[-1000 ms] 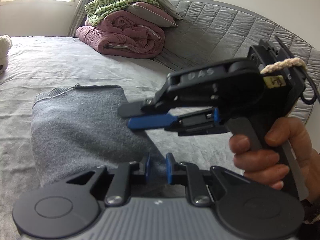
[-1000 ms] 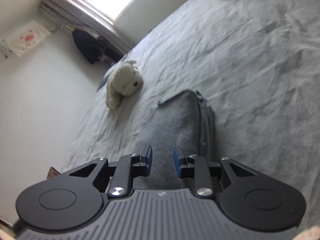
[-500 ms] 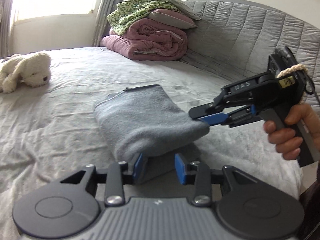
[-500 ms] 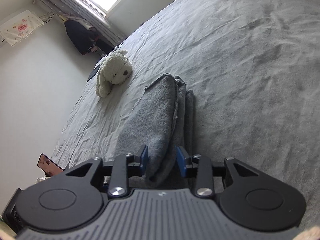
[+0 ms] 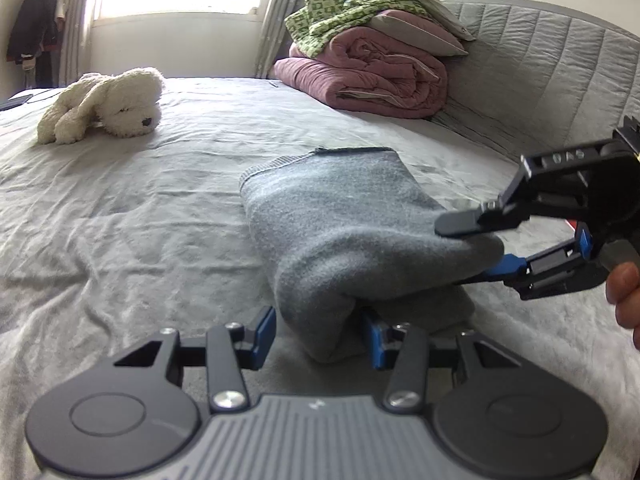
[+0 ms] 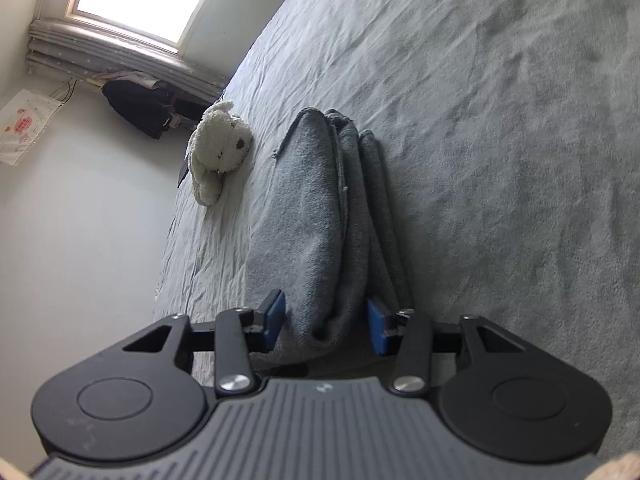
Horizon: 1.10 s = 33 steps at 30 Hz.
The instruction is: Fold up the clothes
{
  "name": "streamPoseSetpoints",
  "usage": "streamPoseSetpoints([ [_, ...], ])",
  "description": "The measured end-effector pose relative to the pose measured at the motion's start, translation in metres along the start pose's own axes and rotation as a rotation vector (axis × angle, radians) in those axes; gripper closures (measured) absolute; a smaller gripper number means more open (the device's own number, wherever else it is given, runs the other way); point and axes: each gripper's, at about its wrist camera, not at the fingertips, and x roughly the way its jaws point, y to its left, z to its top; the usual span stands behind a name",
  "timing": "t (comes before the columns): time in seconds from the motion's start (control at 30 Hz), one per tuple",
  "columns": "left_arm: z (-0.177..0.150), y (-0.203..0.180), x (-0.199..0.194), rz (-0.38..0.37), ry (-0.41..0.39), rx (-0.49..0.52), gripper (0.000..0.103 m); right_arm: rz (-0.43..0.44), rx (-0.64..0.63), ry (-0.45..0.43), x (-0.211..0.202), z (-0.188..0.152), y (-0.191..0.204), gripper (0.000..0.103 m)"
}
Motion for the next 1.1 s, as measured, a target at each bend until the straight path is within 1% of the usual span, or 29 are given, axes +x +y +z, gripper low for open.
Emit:
streamPoseSetpoints([
  [0.03,0.000,0.001,0.000,0.008,-0.009,-0.016,0.067,0.006,0.010,0.001,0.003,0.000,0.000,0.084],
  [0.07,0.001,0.002,-0.002,0.011,-0.026,-0.023,0.077,0.008,0.015,-0.008,0.002,0.000,0.000,0.085],
  [0.17,0.000,0.003,-0.010,0.060,-0.058,-0.033,0.085,0.010,-0.037,-0.039,-0.006,-0.002,0.010,0.088],
  [0.23,-0.003,0.008,-0.011,0.069,-0.049,-0.031,0.085,-0.010,-0.090,-0.042,-0.008,-0.005,0.014,0.089],
  [0.3,-0.009,0.013,-0.005,0.074,-0.008,-0.022,0.085,-0.048,-0.099,-0.008,0.001,-0.010,0.009,0.089],
  [0.4,-0.010,0.017,-0.007,0.039,-0.001,-0.032,0.085,-0.091,-0.121,0.017,0.014,-0.021,0.001,0.089],
  [0.43,-0.008,0.019,-0.009,0.020,0.003,-0.039,0.083,-0.090,-0.135,0.013,0.013,-0.021,0.002,0.088],
  [0.53,-0.006,0.026,-0.019,-0.040,0.005,-0.034,0.079,-0.089,-0.184,0.013,0.004,-0.019,0.008,0.079],
  [0.57,-0.004,0.028,-0.023,-0.054,-0.005,-0.024,0.075,-0.093,-0.196,0.011,0.002,-0.019,0.010,0.075],
  [0.63,-0.001,0.029,-0.030,-0.073,-0.026,-0.002,0.071,-0.106,-0.224,0.002,-0.003,-0.018,0.014,0.069],
  [0.67,0.001,0.029,-0.034,-0.085,-0.046,0.006,0.069,-0.115,-0.240,-0.005,-0.006,-0.018,0.018,0.067],
  [0.73,0.006,0.027,-0.040,-0.108,-0.086,0.021,0.069,-0.132,-0.287,-0.034,-0.009,-0.017,0.025,0.066],
  [0.77,0.008,0.026,-0.043,-0.139,-0.105,0.030,0.069,-0.141,-0.310,-0.048,-0.011,-0.017,0.028,0.066],
  [0.83,0.012,0.020,-0.044,-0.172,-0.138,0.051,0.069,-0.168,-0.355,-0.084,-0.013,-0.016,0.035,0.064],
  [0.97,0.016,0.000,-0.027,-0.193,-0.134,0.126,0.069,-0.213,-0.472,-0.198,-0.013,-0.017,0.051,0.064],
  [1.03,0.013,-0.007,-0.017,-0.203,-0.125,0.153,0.069,-0.219,-0.566,-0.265,-0.007,-0.018,0.058,0.064],
  [1.1,0.009,-0.011,-0.010,-0.213,-0.110,0.169,0.069,-0.225,-0.695,-0.316,0.007,-0.019,0.063,0.064],
])
